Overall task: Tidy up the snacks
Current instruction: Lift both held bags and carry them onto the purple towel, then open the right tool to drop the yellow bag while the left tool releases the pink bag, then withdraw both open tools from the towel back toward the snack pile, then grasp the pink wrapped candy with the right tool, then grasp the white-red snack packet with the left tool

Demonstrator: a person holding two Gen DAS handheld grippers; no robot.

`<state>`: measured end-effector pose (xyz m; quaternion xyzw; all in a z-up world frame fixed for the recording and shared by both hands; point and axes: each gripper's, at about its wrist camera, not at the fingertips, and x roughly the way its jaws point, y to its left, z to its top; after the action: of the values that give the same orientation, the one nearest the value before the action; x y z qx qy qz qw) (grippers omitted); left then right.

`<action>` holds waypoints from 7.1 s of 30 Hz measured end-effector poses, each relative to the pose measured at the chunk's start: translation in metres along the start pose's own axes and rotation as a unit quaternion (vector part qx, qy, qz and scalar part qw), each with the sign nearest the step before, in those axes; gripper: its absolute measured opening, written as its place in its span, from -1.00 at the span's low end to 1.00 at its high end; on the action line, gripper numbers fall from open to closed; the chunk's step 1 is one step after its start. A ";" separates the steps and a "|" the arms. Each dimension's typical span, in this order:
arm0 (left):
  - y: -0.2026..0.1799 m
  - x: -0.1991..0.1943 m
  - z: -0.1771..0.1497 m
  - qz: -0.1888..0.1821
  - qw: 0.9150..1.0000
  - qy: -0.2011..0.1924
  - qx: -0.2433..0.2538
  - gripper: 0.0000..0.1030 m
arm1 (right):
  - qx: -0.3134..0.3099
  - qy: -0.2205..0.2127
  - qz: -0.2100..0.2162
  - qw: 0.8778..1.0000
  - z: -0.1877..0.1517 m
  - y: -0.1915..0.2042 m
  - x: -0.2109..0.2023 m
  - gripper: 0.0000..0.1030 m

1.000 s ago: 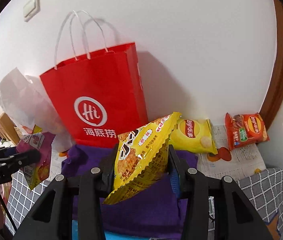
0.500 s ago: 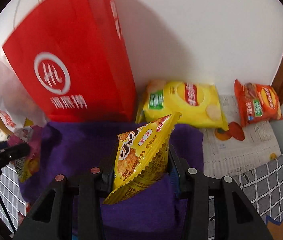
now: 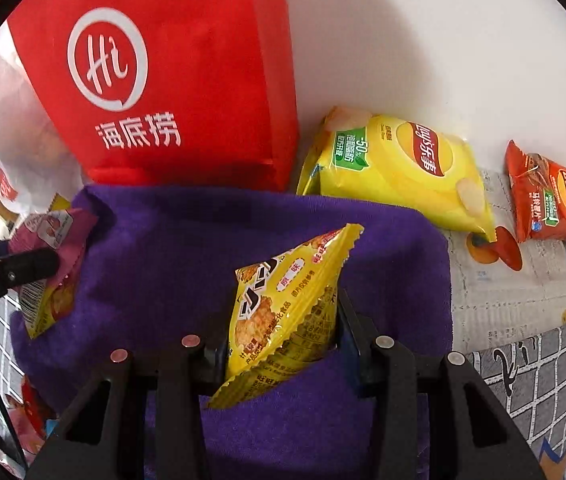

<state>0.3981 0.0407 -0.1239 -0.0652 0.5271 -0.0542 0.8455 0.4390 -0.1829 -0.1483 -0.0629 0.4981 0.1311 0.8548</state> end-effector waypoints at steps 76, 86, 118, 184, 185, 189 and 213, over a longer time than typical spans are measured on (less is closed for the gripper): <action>-0.041 -0.109 -0.017 0.009 0.991 -0.116 0.064 0.48 | 0.062 -0.117 -0.070 0.989 -0.039 0.018 -0.170 0.56; -0.053 -0.161 -0.043 -0.015 0.987 -0.144 0.072 0.48 | 0.093 -0.115 -0.088 0.985 -0.096 0.012 -0.221 0.52; 0.006 -0.165 -0.184 -0.002 0.996 -0.091 0.021 0.48 | 0.036 -0.044 -0.030 0.998 -0.224 0.075 -0.179 0.51; 0.019 -0.109 -0.205 -0.019 0.999 -0.040 0.008 0.48 | 0.040 -0.055 0.024 0.997 -0.224 0.030 -0.112 -0.31; 0.015 -0.108 -0.204 -0.026 0.999 -0.041 0.012 0.47 | 0.042 -0.055 0.028 0.997 -0.224 0.029 -0.112 -0.31; -0.001 -0.099 -0.202 -0.052 0.998 -0.033 0.029 0.44 | 0.035 -0.054 0.027 0.998 -0.226 0.029 -0.113 -0.34; -0.023 -0.104 -0.195 -0.077 0.996 -0.031 0.025 -0.62 | 0.066 -0.093 -0.007 0.993 -0.229 0.002 -0.172 -0.36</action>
<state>0.1765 0.0246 -0.1135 -0.0861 0.4922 -0.1304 0.8564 0.1665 -0.2633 -0.1121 0.0023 0.4234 0.0969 0.9007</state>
